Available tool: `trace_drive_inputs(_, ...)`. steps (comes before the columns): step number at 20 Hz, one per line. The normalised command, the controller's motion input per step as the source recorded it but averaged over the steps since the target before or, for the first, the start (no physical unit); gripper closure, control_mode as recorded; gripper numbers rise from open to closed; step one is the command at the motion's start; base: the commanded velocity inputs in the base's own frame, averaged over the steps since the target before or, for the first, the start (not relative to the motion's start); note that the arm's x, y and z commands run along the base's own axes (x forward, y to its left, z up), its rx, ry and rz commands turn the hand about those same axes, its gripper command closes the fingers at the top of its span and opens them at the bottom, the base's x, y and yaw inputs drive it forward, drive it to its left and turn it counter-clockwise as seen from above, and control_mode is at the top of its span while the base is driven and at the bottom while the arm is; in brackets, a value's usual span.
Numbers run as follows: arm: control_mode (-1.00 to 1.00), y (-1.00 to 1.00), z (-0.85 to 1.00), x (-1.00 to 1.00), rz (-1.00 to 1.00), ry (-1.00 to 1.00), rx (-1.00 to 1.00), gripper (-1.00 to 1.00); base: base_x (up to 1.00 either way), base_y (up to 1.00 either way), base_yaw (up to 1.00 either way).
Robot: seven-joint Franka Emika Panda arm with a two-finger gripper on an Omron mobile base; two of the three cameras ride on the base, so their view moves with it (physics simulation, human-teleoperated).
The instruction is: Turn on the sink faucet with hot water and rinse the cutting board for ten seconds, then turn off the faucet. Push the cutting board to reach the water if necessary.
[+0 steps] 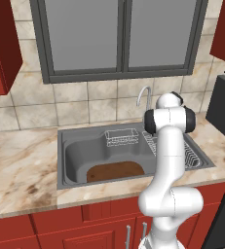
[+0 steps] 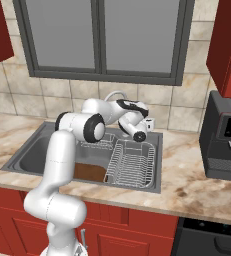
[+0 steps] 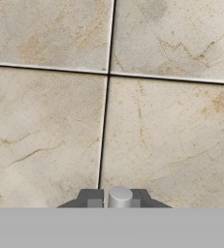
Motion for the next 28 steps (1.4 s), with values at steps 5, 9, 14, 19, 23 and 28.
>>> trace_drive_inputs(5,-1.00,0.00,0.00,0.00,0.00,0.00,0.00,1.00,0.00,0.00,0.00)
trace_drive_inputs(9,-1.00,0.00,0.00,0.00,0.00,0.00,0.00,1.00,0.00,0.00,0.00)
trace_drive_inputs(14,-1.00,0.00,0.00,0.00,0.00,0.00,0.00,1.00,0.00,0.00,0.00)
trace_drive_inputs(19,-1.00,-0.01,0.00,0.07,0.00,0.00,0.00,1.00,0.00,0.00,0.00)
trace_drive_inputs(23,-1.00,-0.01,0.00,0.13,0.00,0.00,0.00,1.00,0.00,0.00,0.00)
trace_drive_inputs(28,-1.00,-0.27,0.00,0.04,0.00,0.00,0.01,1.00,0.00,0.00,0.00)
